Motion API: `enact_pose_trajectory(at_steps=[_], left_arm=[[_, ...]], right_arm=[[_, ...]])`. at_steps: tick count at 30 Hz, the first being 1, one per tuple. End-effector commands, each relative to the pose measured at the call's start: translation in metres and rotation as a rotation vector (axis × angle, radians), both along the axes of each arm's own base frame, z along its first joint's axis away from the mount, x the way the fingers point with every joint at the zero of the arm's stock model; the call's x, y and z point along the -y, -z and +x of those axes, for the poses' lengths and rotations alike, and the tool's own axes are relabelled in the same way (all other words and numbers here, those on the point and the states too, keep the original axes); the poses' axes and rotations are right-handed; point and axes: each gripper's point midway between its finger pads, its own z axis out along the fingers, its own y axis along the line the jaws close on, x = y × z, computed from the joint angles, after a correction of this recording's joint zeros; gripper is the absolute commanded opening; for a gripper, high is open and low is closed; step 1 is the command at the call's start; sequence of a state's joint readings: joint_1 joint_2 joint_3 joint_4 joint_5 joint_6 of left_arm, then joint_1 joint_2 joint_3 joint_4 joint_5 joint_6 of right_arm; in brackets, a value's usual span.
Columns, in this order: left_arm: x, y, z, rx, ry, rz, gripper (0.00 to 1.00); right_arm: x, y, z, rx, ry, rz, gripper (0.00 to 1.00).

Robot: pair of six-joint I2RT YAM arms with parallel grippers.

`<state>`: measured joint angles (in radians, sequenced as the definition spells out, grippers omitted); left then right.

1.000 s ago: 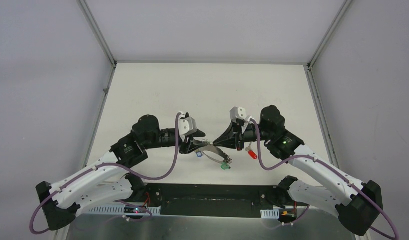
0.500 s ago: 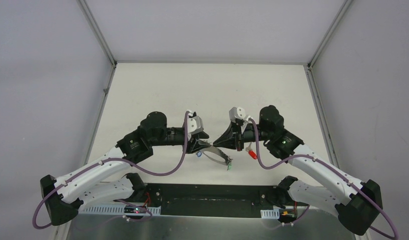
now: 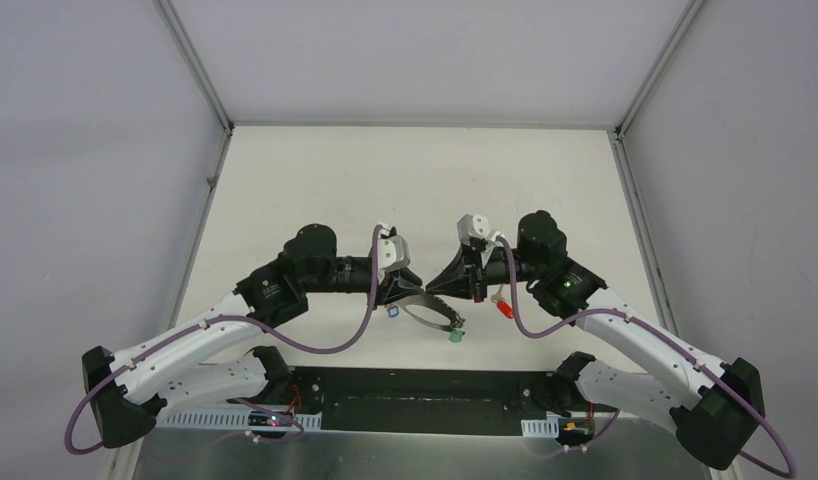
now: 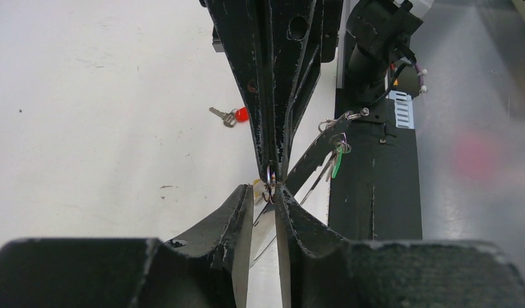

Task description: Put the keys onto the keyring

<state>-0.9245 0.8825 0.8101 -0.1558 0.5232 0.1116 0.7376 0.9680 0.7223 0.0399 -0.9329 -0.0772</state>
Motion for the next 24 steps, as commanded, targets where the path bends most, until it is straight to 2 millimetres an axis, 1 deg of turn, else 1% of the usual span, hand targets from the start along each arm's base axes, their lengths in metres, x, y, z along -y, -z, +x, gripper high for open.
enact_pose_trajectory(at_steps=[1, 6, 9, 12, 15, 17, 22, 23, 24], left_arm=[[0.0043, -0.0277, -0.0012, 0.046, 0.007, -0.066, 0.20], [0.0061, -0.0284, 0.0011, 0.034, -0.003, -0.067, 0.25], [0.0074, -0.0276, 0.0013, 0.026, -0.002, -0.066, 0.26], [0.0078, -0.0273, 0.0024, 0.026, -0.006, -0.068, 0.21], [0.0084, -0.0257, 0.0029, 0.025, -0.006, -0.064, 0.10], [0.0086, -0.0252, 0.0033, 0.025, -0.007, -0.062, 0.00], [0.0068, -0.0249, 0.0050, 0.022, -0.023, -0.064, 0.00], [0.0060, -0.0234, 0.0060, 0.017, -0.032, -0.062, 0.00], [0.0048, -0.0231, 0.0069, 0.014, -0.044, -0.063, 0.00]], right_arm=[[-0.0032, -0.0214, -0.0032, 0.067, -0.037, 0.063, 0.00], [-0.0034, -0.0209, -0.0038, 0.065, -0.040, 0.062, 0.00], [-0.0035, -0.0202, -0.0037, 0.061, -0.041, 0.060, 0.00], [-0.0037, -0.0202, -0.0046, 0.061, -0.047, 0.060, 0.00], [-0.0039, -0.0204, -0.0046, 0.060, -0.049, 0.060, 0.00], [-0.0039, -0.0205, -0.0048, 0.064, -0.051, 0.061, 0.00], [-0.0040, -0.0208, -0.0026, 0.071, -0.038, 0.061, 0.00], [-0.0040, -0.0221, -0.0025, 0.076, -0.038, 0.064, 0.04], [-0.0038, -0.0238, -0.0023, 0.083, -0.036, 0.067, 0.14]])
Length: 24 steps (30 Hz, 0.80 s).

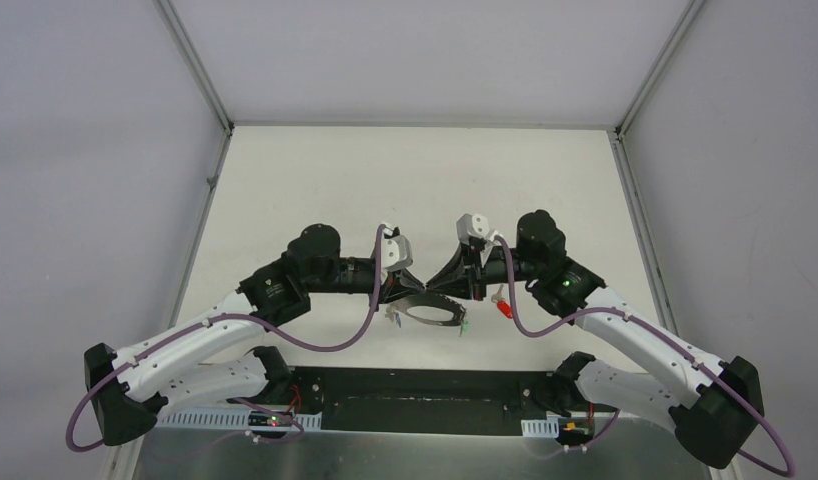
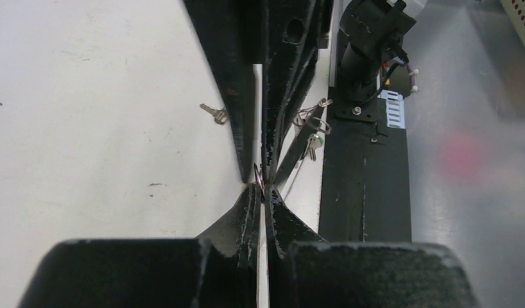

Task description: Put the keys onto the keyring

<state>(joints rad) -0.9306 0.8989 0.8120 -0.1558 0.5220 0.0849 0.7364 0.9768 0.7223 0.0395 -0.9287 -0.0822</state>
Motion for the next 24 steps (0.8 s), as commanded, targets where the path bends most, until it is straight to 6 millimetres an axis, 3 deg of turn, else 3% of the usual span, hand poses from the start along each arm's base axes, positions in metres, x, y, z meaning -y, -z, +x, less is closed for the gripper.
enact_pose_trajectory(at_steps=[1, 2, 4, 9, 18, 24], left_arm=[[0.000, -0.027, 0.009, 0.047, -0.058, -0.073, 0.00], [-0.002, -0.025, 0.009, 0.042, -0.069, -0.072, 0.00], [-0.006, -0.023, 0.011, 0.035, -0.094, -0.075, 0.00], [-0.016, -0.025, 0.013, 0.031, -0.153, -0.110, 0.00], [-0.031, -0.032, 0.022, 0.052, -0.250, -0.166, 0.00], [-0.035, -0.040, 0.030, -0.025, -0.330, -0.207, 0.00]], right_arm=[[-0.003, -0.029, -0.004, 0.091, -0.037, 0.080, 0.28], [-0.003, -0.031, -0.003, 0.094, -0.032, 0.087, 0.41], [-0.002, -0.033, -0.003, 0.103, -0.024, 0.095, 0.57], [0.000, -0.038, -0.001, 0.129, 0.008, 0.113, 0.71], [0.007, -0.052, 0.000, 0.135, 0.067, 0.142, 0.74], [0.010, -0.045, -0.013, 0.072, 0.044, 0.124, 0.64]])
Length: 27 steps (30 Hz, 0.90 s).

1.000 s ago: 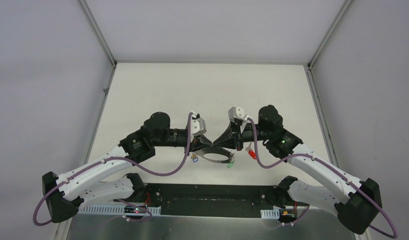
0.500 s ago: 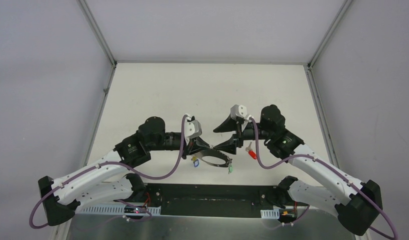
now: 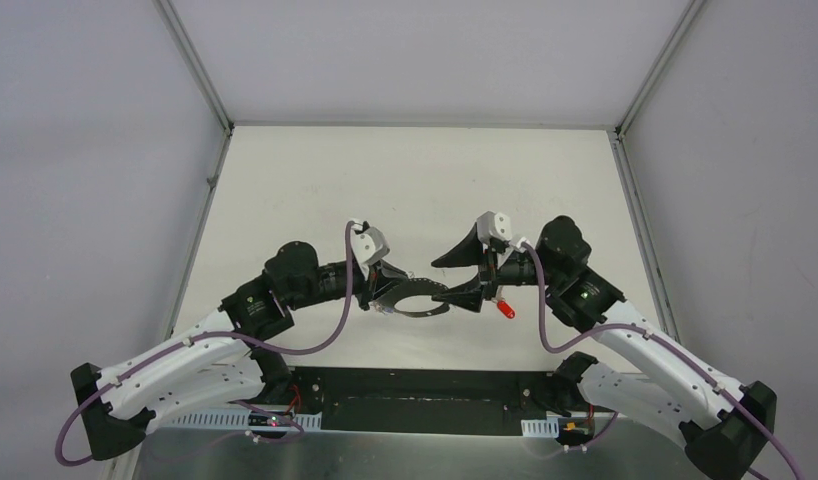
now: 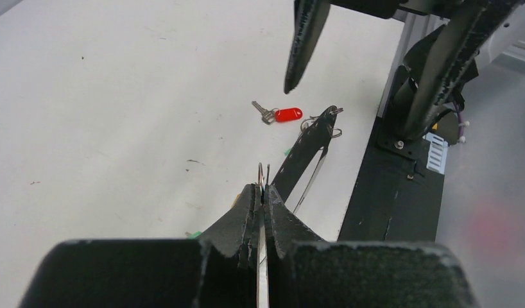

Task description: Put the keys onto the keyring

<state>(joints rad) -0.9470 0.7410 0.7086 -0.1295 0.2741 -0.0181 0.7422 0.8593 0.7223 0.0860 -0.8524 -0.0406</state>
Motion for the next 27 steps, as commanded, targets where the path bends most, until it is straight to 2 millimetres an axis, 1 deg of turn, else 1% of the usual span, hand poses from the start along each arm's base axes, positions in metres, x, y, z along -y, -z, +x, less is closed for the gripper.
enact_pose_trajectory(at_steps=[1, 9, 12, 15, 17, 19, 24, 27], left_arm=[[-0.004, -0.039, 0.014, 0.003, -0.093, -0.134, 0.00], [0.004, -0.039, 0.017, -0.051, -0.098, -0.135, 0.00], [0.004, -0.039, 0.019, -0.052, -0.102, -0.133, 0.00], [0.004, -0.041, 0.019, -0.053, -0.103, -0.142, 0.00], [0.005, -0.043, 0.018, -0.049, -0.098, -0.146, 0.00], [0.005, -0.043, 0.019, -0.047, -0.098, -0.143, 0.00], [0.004, -0.040, 0.018, -0.050, -0.098, -0.128, 0.00], [0.004, -0.038, 0.018, -0.055, -0.097, -0.121, 0.00]], right_arm=[[0.001, -0.003, -0.012, -0.022, -0.027, 0.013, 0.62], [0.004, 0.026, -0.013, -0.060, 0.007, -0.090, 0.56], [0.004, 0.031, -0.013, -0.064, 0.018, -0.109, 0.53], [0.002, 0.032, -0.013, -0.057, 0.014, -0.114, 0.43], [0.001, 0.034, -0.014, -0.060, 0.012, -0.122, 0.42], [0.001, 0.029, -0.012, -0.051, 0.036, -0.112, 0.45], [0.009, 0.008, -0.006, 0.049, 0.107, -0.042, 0.59], [0.012, 0.002, -0.007, 0.086, 0.109, -0.024, 0.62]])
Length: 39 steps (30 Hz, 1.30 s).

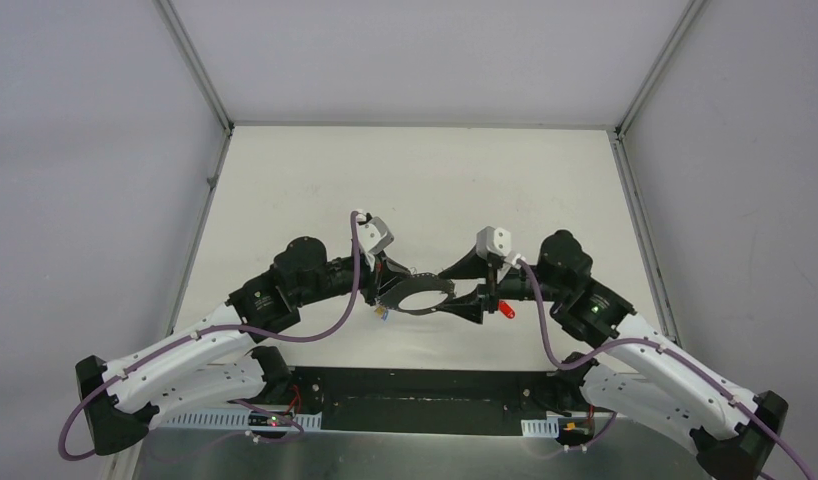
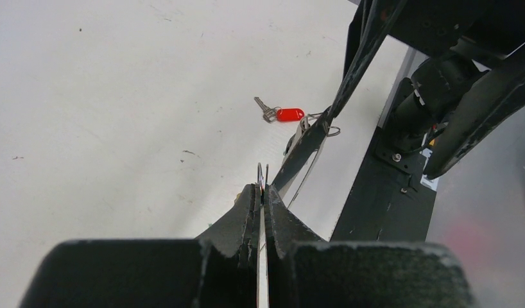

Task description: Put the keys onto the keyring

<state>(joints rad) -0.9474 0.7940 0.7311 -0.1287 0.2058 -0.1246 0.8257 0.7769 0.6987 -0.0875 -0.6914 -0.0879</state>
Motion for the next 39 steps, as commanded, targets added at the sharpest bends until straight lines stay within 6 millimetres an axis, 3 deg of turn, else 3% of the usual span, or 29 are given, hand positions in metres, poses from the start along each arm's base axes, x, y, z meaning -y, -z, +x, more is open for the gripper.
enact_pose_trajectory(at_steps=[1, 6, 10, 12, 16, 26, 27, 31, 35, 39], left_arm=[[0.000, -0.042, 0.006, 0.054, -0.024, -0.101, 0.00], [0.002, -0.043, 0.006, 0.044, -0.018, -0.103, 0.00], [0.003, -0.045, 0.007, 0.018, -0.029, -0.118, 0.00], [0.004, -0.045, 0.006, 0.005, -0.031, -0.125, 0.00], [0.003, -0.046, 0.008, -0.022, -0.050, -0.142, 0.00], [-0.005, -0.053, 0.012, -0.085, -0.125, -0.238, 0.00], [-0.006, -0.053, 0.012, -0.079, -0.122, -0.232, 0.00], [-0.009, -0.047, 0.009, -0.066, -0.113, -0.185, 0.00], [-0.006, -0.043, 0.004, -0.044, -0.070, -0.145, 0.00], [-0.003, -0.038, 0.000, -0.027, -0.029, -0.114, 0.00]], right_arm=[[0.003, -0.024, 0.004, 0.112, 0.030, 0.066, 0.62], [-0.003, -0.006, 0.010, 0.064, 0.030, 0.011, 0.61], [-0.007, 0.013, 0.011, 0.033, 0.024, -0.065, 0.49], [-0.009, 0.019, 0.008, 0.033, 0.011, -0.093, 0.38], [-0.011, 0.022, 0.004, 0.051, -0.003, -0.118, 0.02], [-0.011, 0.035, -0.013, 0.093, -0.035, -0.173, 0.00], [-0.010, 0.029, -0.012, 0.104, -0.023, -0.155, 0.02], [-0.006, 0.001, -0.010, 0.178, 0.014, -0.056, 0.28], [-0.002, -0.023, -0.007, 0.236, 0.042, -0.001, 0.48], [0.000, -0.034, -0.002, 0.262, 0.071, 0.011, 0.67]])
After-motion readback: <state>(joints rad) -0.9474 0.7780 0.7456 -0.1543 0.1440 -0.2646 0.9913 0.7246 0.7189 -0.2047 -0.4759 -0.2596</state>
